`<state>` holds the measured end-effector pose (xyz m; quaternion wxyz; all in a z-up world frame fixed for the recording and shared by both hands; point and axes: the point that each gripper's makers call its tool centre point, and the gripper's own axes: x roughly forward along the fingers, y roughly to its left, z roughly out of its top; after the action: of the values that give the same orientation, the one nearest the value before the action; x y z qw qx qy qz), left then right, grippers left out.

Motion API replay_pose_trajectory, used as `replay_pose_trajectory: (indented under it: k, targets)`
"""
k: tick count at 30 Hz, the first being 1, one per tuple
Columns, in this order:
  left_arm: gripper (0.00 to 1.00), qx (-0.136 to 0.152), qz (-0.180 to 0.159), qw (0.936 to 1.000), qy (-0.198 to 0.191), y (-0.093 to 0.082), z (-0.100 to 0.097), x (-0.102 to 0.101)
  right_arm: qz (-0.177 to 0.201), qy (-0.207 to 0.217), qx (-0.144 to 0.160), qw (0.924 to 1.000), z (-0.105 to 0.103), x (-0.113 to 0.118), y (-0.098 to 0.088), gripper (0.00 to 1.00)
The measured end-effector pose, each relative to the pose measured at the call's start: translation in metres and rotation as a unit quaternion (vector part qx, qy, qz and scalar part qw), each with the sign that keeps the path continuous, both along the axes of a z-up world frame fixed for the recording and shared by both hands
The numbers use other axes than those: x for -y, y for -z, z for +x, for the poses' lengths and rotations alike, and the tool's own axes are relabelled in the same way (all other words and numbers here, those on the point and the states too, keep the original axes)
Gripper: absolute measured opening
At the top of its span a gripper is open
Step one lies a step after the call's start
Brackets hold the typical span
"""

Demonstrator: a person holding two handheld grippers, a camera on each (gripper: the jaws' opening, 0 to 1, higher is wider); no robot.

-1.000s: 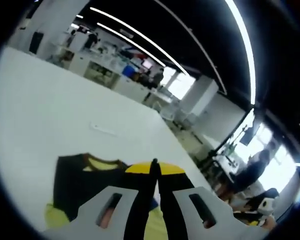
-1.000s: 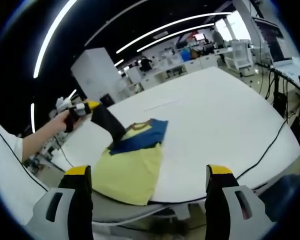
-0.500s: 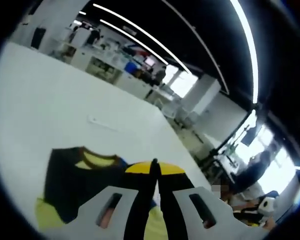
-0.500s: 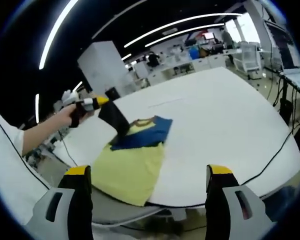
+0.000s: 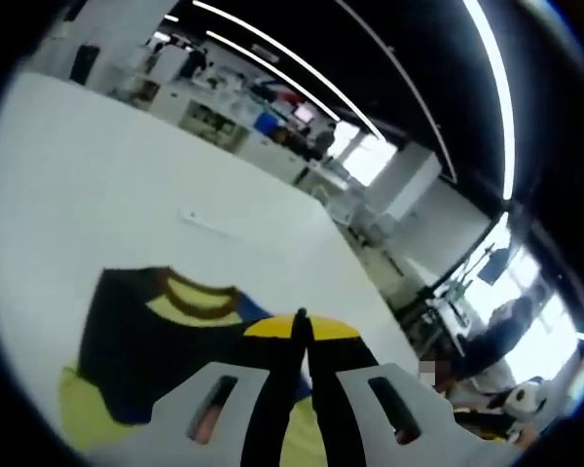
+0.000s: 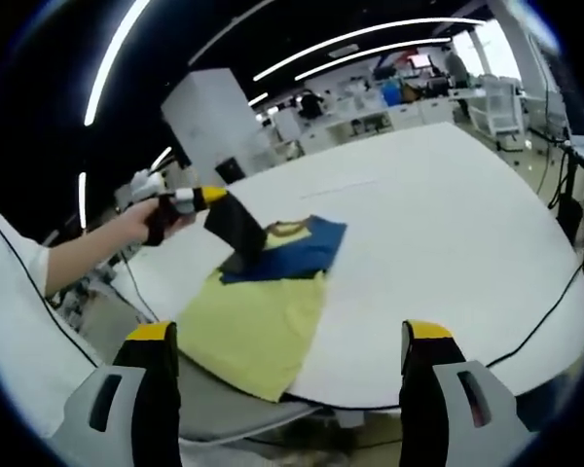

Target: Fold the garment on the visible template until the final outline fits inside the template.

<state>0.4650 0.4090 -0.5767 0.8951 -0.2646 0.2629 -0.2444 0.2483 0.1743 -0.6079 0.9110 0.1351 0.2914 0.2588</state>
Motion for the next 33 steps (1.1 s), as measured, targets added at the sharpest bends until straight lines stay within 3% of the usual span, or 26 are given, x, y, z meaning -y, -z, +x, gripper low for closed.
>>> replay_pose_trajectory:
  k: [9,27,33]
  targets:
    - [0.00,-0.018,0.002,0.9998,-0.011,0.019,0.003,0.007,-0.001,-0.018,-0.007,0.9998,0.007,0.002,0.006,0.94]
    - [0.00,-0.045,0.002,0.9988,-0.021,0.048,0.003,0.043,0.003,-0.033,-0.019,0.9993,0.017,0.014,0.019,0.94]
    - [0.00,-0.057,0.004,0.9980,-0.025,0.065,0.004,0.055,0.002,-0.038,-0.026,0.9989,0.017,0.017,0.024,0.94]
